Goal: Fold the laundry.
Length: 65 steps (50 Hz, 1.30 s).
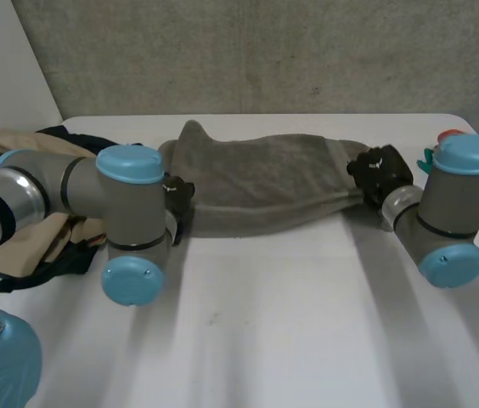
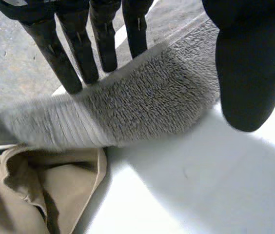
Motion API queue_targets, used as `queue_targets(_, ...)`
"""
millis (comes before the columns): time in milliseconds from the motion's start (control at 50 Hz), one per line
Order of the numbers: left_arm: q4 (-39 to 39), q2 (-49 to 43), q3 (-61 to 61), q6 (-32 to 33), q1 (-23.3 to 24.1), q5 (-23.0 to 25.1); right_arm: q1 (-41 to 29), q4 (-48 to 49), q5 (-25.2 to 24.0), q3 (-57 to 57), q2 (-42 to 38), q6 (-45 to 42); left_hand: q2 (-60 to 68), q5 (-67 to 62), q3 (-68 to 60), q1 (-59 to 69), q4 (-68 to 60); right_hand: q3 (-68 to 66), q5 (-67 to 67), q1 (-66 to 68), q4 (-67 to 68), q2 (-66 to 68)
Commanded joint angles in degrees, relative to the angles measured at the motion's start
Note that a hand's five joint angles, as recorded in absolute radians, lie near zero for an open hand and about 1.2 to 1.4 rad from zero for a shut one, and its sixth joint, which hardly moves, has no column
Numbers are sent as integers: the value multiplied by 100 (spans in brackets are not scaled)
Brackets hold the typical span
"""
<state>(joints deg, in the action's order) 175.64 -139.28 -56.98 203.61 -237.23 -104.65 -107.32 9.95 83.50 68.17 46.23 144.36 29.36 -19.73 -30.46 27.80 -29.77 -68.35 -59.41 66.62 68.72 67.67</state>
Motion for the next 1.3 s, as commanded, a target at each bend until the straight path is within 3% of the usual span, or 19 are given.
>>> queue_targets(20,-38,655,-383,-85,-428,313,88,59,-62,407,324,109,-956,993,1066,-800,997,-1165,-1059,1338,1128,1233)
queue_targets(120,-21,999,-691,-67,-886,664,97,59,-123,477,466,294,-873,910,982,-716,914,-1165,-1059,1338,1128,1233)
queue_targets(200,-3,1122,-955,99,-1237,1322,79,42,-132,477,483,373,-504,541,613,-348,545,-1165,-1059,1338,1128,1233)
queue_targets(320,67,1079,-1043,468,-1457,1877,36,24,-132,469,448,373,-402,439,511,-246,443,-1165,-1059,1338,1128,1233)
queue_targets(500,665,666,-552,706,-1422,1922,0,15,-97,486,422,338,53,-16,57,209,-12,-1165,-1059,1338,1128,1233)
queue_targets(740,85,-204,442,1497,-1370,1702,106,-28,-88,477,448,338,540,-503,-431,696,-499,-1165,-1059,1338,1128,1233)
queue_targets(820,-12,-275,530,1594,-1335,1544,123,-28,-88,469,457,338,1797,-1760,-1688,1954,-1756,-1165,-1059,1338,1128,1233)
queue_targets(880,41,-196,495,1594,-1291,1395,123,-37,-88,460,457,338,5053,-5016,-4944,5209,-5012,-1165,-1059,1338,1128,1233)
queue_targets(980,50,304,118,1585,-1168,1315,141,-142,-88,407,544,312,5064,-5027,-4954,5220,-5023,-1165,-1059,1338,1128,1233)
queue_targets(1140,103,2210,-735,1173,-1053,1289,343,-538,-88,153,1440,338,5064,-5027,-4954,5220,-5023,-1165,-1059,1338,1128,1233)
queue_targets(1300,-134,3915,-929,909,-1115,1368,589,-1529,-228,-637,2468,426,5064,-5027,-4954,5220,-5023,-1165,-1059,1338,1128,1233)
